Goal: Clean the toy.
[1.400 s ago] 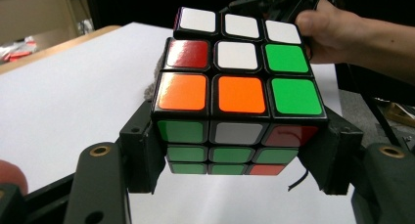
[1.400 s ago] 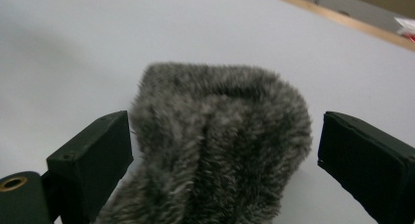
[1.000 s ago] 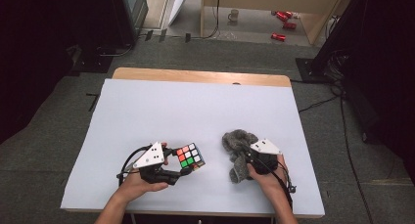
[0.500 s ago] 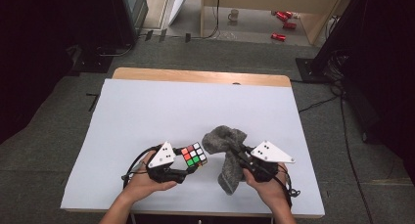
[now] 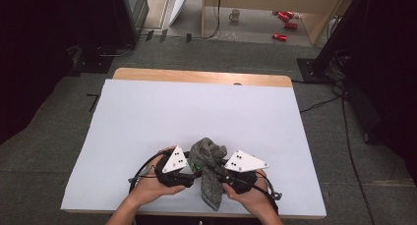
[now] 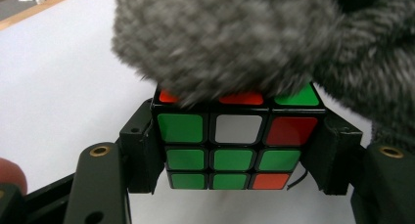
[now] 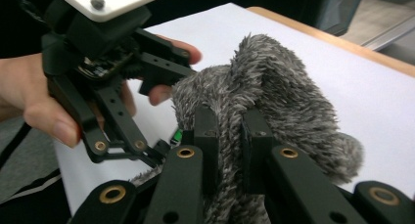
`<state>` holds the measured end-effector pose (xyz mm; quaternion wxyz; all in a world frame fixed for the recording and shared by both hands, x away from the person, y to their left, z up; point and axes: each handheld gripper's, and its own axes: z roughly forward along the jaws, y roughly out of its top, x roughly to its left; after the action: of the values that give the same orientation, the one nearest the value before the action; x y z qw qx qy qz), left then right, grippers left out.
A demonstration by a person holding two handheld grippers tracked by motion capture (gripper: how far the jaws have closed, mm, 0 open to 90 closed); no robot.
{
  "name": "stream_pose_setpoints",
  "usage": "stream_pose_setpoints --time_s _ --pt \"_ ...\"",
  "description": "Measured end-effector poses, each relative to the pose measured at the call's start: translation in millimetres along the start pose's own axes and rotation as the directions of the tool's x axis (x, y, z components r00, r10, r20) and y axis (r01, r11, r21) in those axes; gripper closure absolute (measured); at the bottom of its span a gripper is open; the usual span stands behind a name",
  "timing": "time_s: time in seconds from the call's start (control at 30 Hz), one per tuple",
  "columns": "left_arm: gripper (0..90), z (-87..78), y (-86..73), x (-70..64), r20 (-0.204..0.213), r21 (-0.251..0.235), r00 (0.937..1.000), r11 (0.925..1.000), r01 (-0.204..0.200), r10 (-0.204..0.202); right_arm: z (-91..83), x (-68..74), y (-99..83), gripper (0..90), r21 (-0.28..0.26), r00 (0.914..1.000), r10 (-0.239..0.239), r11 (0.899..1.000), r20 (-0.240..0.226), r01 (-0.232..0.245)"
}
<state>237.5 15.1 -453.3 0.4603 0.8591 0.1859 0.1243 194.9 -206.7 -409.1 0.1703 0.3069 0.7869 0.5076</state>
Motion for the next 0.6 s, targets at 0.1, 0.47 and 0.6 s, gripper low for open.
stream_pose_setpoints --time_s 0.1,0.47,0.6 --pt "34.7 -0.5 -0.4 -1.0 -0.006 -0.005 0.9998 0.9998 -0.017 0.017 1.7 0.1 -0.7 82.1 0.009 1.0 -0.005 1.0 -0.006 0.005" --pt "34.8 -1.6 1.0 -2.2 -0.005 -0.023 0.9997 0.9995 -0.022 0.022 -0.4 1.0 1.0 82.3 -0.004 0.999 0.02 1.0 -0.041 -0.02" --pt "34.8 -4.0 0.9 -0.9 0.001 -0.028 0.9998 0.9994 -0.02 0.02 1.2 3.1 1.9 82.3 -0.002 0.9978 0.018 1.0 -0.064 -0.019"
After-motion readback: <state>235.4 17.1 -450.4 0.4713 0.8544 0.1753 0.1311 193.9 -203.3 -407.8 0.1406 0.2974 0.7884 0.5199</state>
